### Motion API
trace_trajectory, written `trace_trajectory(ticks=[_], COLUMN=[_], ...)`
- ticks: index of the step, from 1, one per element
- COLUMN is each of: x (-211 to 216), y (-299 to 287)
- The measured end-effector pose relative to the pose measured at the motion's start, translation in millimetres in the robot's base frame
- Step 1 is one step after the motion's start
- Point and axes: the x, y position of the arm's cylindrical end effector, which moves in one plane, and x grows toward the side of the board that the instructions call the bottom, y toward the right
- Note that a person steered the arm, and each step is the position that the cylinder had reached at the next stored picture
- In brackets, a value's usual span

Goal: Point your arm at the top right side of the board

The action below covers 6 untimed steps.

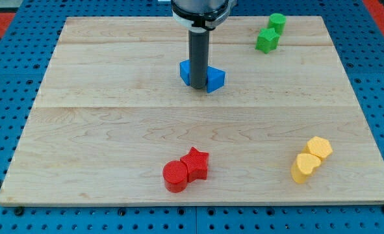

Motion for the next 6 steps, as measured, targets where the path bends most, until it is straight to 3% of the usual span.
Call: trace_trajectory(ticks=[1,2,3,5,6], x=[3.4,50.8,68.4,33.7,-33.0], y=[-1.3,9.8,44.3,120.1,179.9])
